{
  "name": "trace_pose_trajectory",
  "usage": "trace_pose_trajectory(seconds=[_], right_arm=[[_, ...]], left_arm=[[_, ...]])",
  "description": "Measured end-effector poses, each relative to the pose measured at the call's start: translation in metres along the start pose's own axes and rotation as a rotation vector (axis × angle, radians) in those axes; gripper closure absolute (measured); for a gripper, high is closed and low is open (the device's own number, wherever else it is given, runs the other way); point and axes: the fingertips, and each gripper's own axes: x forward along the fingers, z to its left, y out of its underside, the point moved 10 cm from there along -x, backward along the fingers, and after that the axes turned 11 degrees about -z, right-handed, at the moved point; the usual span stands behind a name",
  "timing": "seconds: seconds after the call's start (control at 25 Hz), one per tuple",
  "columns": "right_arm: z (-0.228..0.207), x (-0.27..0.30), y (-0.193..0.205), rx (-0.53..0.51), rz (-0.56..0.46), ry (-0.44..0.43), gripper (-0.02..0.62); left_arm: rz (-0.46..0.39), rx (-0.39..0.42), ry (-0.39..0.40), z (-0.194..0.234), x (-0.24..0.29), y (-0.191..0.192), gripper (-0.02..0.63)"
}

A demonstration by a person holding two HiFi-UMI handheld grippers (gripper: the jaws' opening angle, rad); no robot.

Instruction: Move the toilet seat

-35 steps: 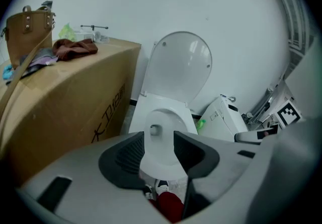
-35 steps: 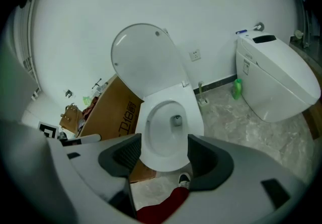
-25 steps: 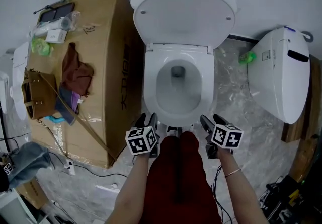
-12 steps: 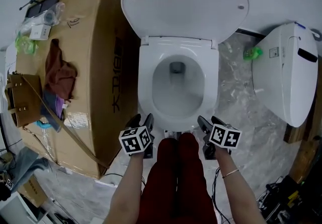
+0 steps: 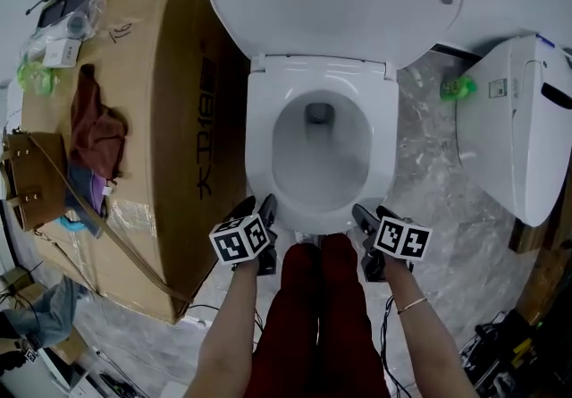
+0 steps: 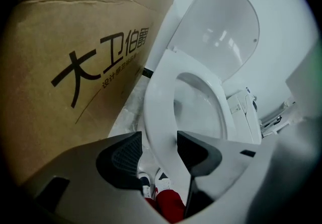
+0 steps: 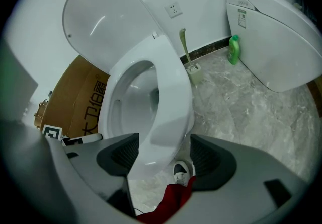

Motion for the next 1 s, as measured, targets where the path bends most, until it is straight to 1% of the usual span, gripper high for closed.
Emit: trace_pose_trajectory(seconds=[0.16, 0.36, 0.56, 0.72, 1.0], right_arm=[[-0.001, 0.004, 0.001, 0.011, 0.012, -0.006, 0.287], [0.001, 0.006, -0.001, 0.028, 0.012, -0.022, 0.287], [0.003, 0.001, -0.003, 0.068, 0.004, -0.036, 0.287], [0.007, -0.009, -0.006, 0.052, 0.001, -0.061, 0.287], [0.022, -0.036, -0.015, 0.036, -0.014, -0.079, 0.287]], left_arm=[[0.000, -0.014, 0.009, 0.000, 0.004, 0.002, 0.403], [0.013, -0.007, 0.024, 0.000, 0.004, 0.000, 0.403], [0.030, 0.012, 0.039, -0.002, -0.002, -0.002, 0.403], [0.023, 0.015, 0.042, -0.006, -0.010, -0.007, 0.403], [0.013, 0.025, 0.053, -0.018, -0.035, -0.022, 0.403]])
